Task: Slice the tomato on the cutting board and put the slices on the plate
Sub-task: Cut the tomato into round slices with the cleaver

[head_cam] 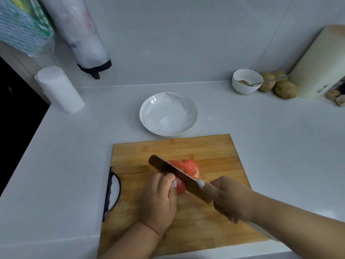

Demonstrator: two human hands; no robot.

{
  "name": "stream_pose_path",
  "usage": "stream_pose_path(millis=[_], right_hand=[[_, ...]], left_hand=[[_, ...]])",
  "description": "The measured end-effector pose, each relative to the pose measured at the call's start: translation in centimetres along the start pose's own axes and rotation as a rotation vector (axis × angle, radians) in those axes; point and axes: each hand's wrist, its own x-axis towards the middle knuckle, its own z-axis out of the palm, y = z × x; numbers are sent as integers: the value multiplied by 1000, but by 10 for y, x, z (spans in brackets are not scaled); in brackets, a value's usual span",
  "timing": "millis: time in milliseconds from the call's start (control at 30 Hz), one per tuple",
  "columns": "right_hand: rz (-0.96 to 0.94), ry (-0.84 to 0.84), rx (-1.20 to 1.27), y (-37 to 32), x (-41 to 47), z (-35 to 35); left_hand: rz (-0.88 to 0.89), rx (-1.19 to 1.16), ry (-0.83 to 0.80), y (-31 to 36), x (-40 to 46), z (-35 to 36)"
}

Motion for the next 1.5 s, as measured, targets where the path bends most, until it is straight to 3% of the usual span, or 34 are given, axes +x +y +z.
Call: stream_pose_path(millis=[533, 1167, 1500], right_hand=[[0, 41, -35, -6, -44, -17], [-70, 33, -42, -25, -11, -5], [60, -48, -45, 8, -24, -10]], left_hand=[[-35, 15, -22, 4, 1, -2], [-72, 15, -33, 3, 3, -1], [-22, -15, -18, 0, 1, -1]])
